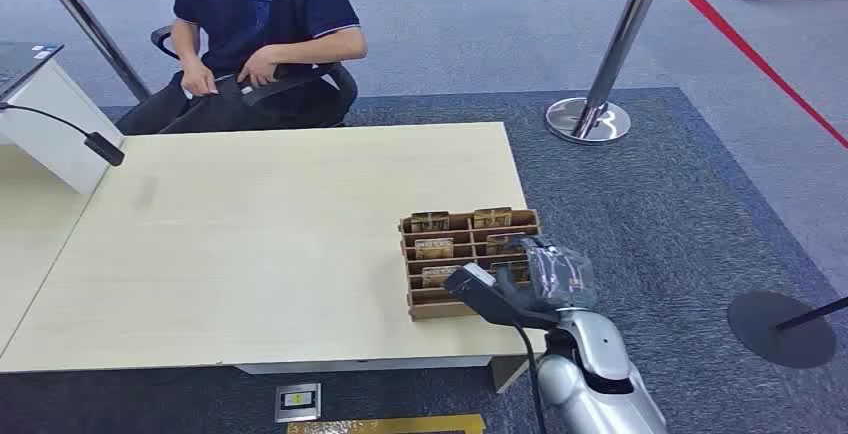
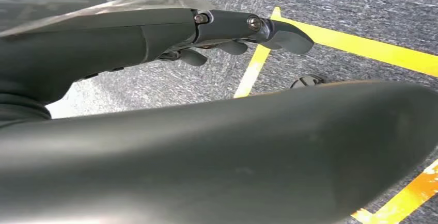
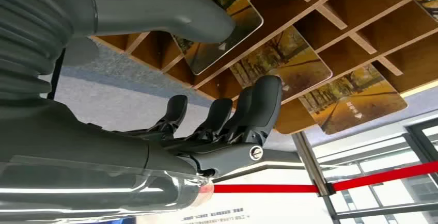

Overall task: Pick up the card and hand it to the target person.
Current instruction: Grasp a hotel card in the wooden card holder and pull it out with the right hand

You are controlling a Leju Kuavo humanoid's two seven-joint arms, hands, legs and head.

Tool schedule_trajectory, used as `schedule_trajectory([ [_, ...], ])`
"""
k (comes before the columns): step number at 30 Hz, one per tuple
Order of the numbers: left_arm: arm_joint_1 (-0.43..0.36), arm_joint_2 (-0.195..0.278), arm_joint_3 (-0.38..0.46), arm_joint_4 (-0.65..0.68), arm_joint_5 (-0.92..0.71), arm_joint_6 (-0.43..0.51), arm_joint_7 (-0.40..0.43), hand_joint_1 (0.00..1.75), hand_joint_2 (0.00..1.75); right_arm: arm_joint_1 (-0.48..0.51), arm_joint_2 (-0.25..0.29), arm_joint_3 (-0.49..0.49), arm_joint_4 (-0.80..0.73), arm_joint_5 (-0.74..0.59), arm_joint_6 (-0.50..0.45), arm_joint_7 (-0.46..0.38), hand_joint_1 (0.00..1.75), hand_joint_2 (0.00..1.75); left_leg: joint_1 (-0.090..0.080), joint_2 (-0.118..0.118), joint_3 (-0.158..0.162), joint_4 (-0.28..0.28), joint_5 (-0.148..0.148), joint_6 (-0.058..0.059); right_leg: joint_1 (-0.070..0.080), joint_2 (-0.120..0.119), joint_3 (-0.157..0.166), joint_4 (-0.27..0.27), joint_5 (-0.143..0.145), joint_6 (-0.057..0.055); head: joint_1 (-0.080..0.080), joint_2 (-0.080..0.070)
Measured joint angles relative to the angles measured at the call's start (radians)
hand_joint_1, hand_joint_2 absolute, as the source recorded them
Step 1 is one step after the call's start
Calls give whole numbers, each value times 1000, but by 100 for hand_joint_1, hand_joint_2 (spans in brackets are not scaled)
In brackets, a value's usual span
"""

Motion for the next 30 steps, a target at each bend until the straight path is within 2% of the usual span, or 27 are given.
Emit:
schedule_trajectory([
  [13,0,0,1,5,2,3,-1,0,0,-24,-2,4,67,-21,-35,0,92,175,0,0,0,0,0,0,0,0,0,0,0,0,0,0],
  [30,0,0,1,5,3,6,-4,0,0,-25,-3,6,76,-20,-50,12,89,175,0,0,0,0,1,0,0,0,0,0,1,0,0,0],
])
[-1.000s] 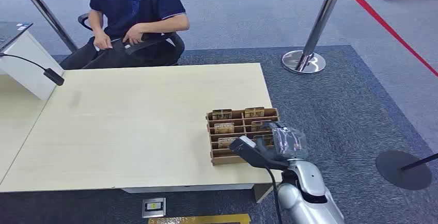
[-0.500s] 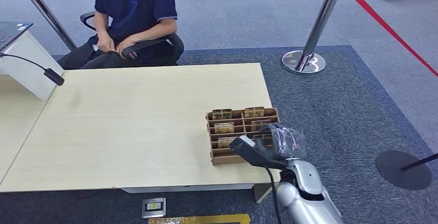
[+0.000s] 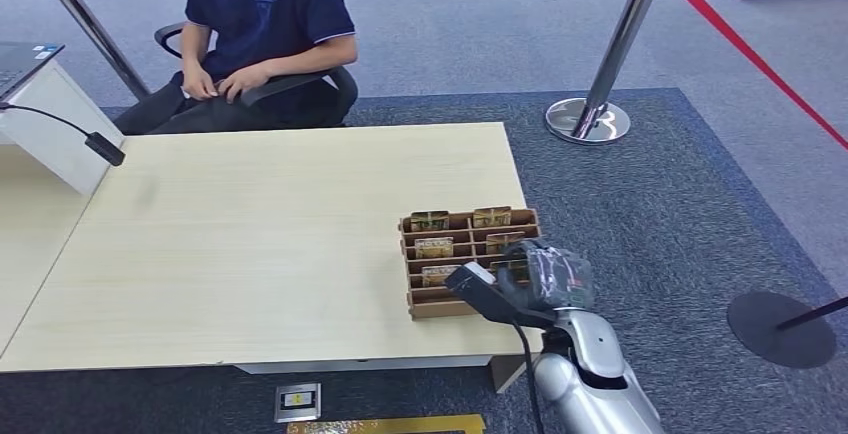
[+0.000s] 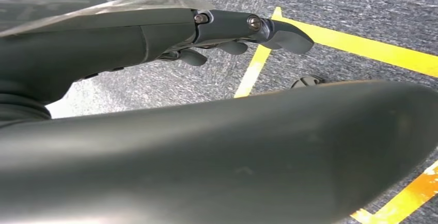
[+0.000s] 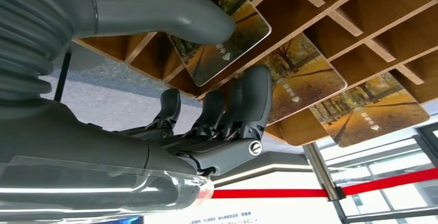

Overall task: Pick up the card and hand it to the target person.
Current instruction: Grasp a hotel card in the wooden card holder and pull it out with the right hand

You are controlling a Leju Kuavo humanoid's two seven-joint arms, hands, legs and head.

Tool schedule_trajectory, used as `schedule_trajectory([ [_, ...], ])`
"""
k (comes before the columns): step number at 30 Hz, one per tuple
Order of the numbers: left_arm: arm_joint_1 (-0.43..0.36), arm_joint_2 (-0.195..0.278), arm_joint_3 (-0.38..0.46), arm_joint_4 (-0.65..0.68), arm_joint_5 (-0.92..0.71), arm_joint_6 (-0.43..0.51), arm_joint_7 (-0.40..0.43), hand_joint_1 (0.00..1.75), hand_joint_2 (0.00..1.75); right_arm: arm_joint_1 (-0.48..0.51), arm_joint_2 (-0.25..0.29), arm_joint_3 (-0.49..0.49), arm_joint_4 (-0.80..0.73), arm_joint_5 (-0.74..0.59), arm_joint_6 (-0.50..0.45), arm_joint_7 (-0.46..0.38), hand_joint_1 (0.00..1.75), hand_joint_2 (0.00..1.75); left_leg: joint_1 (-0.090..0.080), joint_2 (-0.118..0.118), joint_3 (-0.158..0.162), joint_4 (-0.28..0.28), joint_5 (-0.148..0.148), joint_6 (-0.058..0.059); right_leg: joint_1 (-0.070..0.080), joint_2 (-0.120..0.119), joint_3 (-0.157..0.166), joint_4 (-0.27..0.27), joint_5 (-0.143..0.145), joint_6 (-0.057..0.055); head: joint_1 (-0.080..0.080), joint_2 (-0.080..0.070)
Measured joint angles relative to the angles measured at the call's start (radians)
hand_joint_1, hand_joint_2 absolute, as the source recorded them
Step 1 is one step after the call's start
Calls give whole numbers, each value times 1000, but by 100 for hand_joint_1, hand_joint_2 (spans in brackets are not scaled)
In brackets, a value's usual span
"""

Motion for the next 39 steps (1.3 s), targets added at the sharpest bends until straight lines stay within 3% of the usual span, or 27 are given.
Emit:
schedule_trajectory([
  [16,0,1,0,0,-2,-6,0,0,0,-12,-35,34,-1,89,37,40,95,175,0,0,0,0,1,0,0,0,0,0,1,0,0,0],
  [20,0,1,0,0,-2,-8,0,0,0,-14,-47,43,-1,90,37,39,111,175,0,0,0,0,1,0,0,0,0,0,1,0,0,0],
  [24,0,1,0,0,-2,-9,0,0,0,-16,-57,51,-1,88,37,38,161,175,0,0,0,0,2,0,0,0,0,0,1,0,0,0],
  [26,1,1,0,0,-2,-10,0,0,0,-17,-62,55,-1,84,37,37,175,175,0,0,0,0,2,0,0,0,0,0,2,0,0,0],
  [39,2,2,0,0,0,-12,0,0,0,-9,-87,75,-36,64,29,32,175,175,0,0,0,0,2,0,0,0,-1,0,2,0,0,0],
])
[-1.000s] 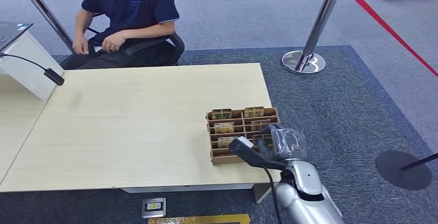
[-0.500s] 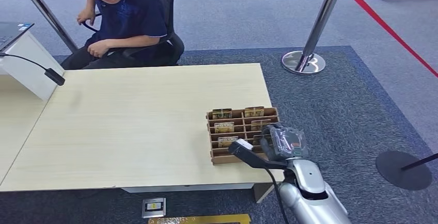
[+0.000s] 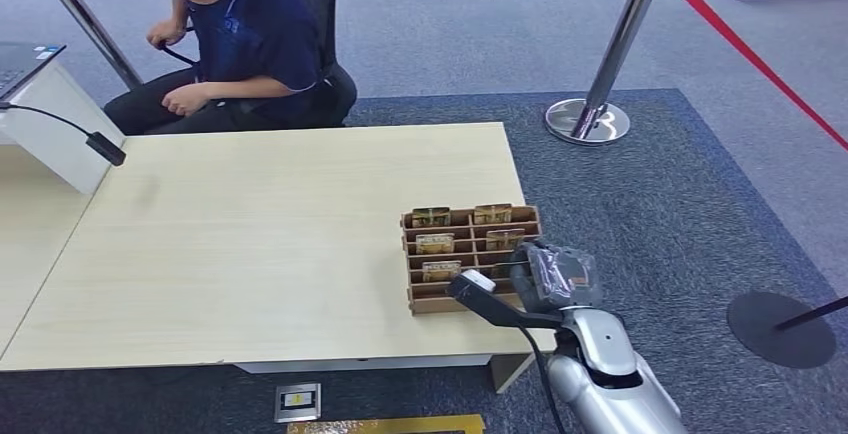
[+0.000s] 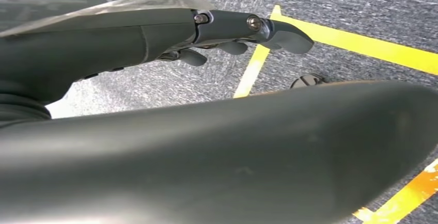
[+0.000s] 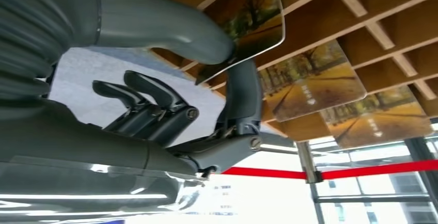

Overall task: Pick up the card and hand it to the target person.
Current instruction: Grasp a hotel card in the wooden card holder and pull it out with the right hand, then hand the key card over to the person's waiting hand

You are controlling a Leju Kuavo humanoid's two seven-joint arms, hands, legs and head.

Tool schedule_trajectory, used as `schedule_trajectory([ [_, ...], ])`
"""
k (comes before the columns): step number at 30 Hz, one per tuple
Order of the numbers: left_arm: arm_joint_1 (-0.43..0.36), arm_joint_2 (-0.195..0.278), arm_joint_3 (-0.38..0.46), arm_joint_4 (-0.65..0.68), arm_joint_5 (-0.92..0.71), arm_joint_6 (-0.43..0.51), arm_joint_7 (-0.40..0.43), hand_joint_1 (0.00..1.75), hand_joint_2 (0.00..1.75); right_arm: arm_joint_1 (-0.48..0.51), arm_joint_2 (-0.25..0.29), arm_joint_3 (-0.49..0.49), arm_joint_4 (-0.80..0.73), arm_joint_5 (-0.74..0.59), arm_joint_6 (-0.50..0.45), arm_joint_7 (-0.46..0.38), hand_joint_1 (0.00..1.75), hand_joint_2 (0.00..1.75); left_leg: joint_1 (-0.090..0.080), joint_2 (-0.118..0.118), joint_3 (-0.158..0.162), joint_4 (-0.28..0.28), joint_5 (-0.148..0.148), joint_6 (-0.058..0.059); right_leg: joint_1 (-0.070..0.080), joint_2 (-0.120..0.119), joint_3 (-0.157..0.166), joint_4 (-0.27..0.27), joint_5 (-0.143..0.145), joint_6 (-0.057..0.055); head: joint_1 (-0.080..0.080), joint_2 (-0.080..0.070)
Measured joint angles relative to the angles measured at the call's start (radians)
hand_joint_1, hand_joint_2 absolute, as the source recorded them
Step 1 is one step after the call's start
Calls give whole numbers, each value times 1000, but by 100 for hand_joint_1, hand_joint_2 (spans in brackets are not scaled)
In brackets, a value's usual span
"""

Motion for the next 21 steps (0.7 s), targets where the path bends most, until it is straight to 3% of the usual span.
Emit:
schedule_trajectory([
  [14,0,0,1,0,5,0,-5,0,0,111,-53,1,-345,20,93,-35,175,175,0,0,-2,0,0,0,0,0,-2,0,0,0,0,0],
  [21,-2,-1,0,0,-2,-4,-15,0,0,82,-61,22,-458,-27,119,-93,175,175,0,0,-4,0,1,-1,0,0,-2,0,1,-1,0,0],
])
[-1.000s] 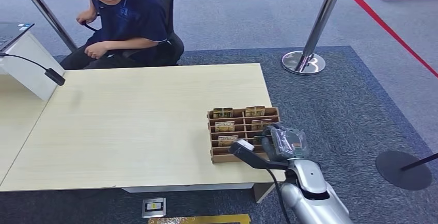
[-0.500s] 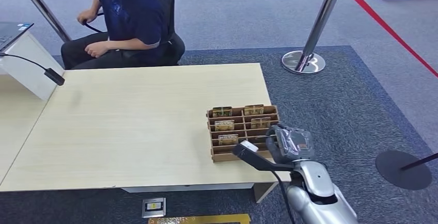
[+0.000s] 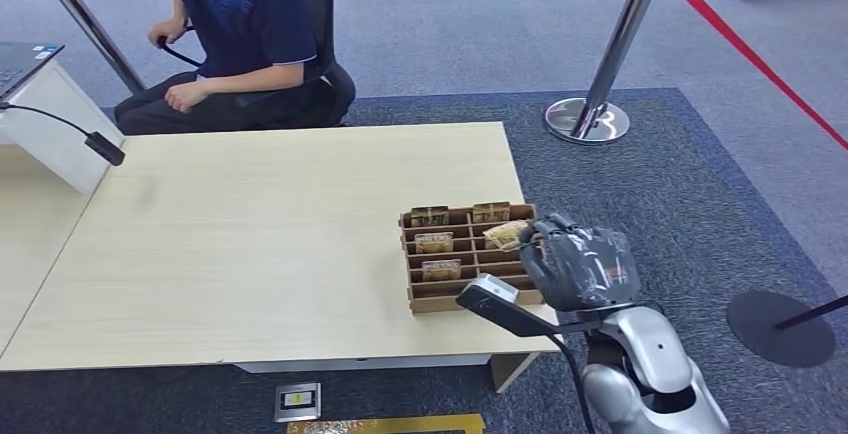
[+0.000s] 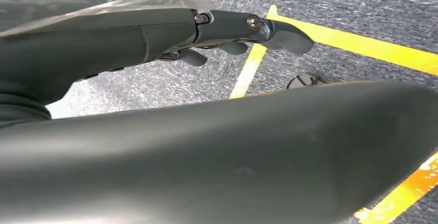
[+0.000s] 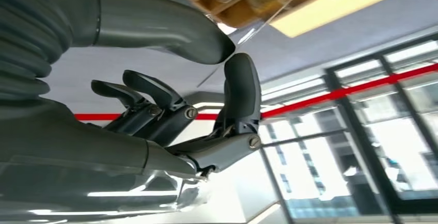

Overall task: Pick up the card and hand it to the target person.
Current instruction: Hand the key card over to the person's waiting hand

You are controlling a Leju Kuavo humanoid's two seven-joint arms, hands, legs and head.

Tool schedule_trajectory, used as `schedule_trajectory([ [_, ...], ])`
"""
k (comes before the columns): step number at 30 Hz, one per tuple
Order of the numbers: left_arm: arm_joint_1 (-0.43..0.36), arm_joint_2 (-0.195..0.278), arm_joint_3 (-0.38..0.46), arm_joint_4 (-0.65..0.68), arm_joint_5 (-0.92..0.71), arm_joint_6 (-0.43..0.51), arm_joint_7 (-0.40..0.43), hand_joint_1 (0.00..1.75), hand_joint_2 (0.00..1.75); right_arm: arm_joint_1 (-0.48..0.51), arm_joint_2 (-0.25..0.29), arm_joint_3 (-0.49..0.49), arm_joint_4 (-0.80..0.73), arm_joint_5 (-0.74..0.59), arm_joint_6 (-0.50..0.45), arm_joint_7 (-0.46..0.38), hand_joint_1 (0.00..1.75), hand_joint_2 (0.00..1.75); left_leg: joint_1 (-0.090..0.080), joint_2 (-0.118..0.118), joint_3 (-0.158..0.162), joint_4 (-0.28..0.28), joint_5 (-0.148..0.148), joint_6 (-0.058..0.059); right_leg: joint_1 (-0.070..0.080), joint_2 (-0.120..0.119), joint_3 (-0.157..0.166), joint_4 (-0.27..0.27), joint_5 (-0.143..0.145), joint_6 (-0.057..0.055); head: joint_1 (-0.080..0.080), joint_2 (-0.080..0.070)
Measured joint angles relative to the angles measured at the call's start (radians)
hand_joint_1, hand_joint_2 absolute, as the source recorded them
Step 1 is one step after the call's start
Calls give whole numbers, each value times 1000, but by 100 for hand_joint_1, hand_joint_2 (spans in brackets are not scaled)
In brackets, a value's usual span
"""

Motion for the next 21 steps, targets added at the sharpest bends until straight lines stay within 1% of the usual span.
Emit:
schedule_trajectory([
  [2,-2,-1,-1,0,-8,-1,-1,0,0,-47,9,25,6,-16,9,1,175,175,0,0,0,0,1,0,0,0,0,0,1,0,0,0],
  [5,-6,-3,-3,0,-23,-3,-1,0,0,-142,42,76,55,-49,21,7,175,175,0,1,0,0,2,-1,0,0,-1,1,2,-1,0,0],
  [7,-8,-5,-5,0,-33,-5,0,0,0,-221,81,115,123,-76,27,13,175,175,1,1,-1,0,4,-2,1,0,-1,2,3,-2,0,0],
  [11,-14,-12,-9,0,-44,-4,7,0,0,-393,185,179,314,-125,23,41,175,175,1,1,-2,0,7,-3,1,0,-5,3,4,-3,0,0],
  [15,-15,-19,-12,0,-54,-1,31,0,0,-535,282,201,510,-148,5,82,175,175,1,1,-4,0,8,-4,1,0,-7,4,6,-5,0,0],
  [18,-15,-23,-13,1,-57,0,43,0,0,-609,333,202,624,-154,-11,97,175,175,1,1,-4,0,9,-5,1,0,-8,5,6,-5,0,0],
  [21,-15,-25,-15,1,-60,0,51,0,0,-651,365,203,705,-154,-34,113,175,175,1,1,-5,0,9,-5,1,0,-8,4,6,-5,0,0],
])
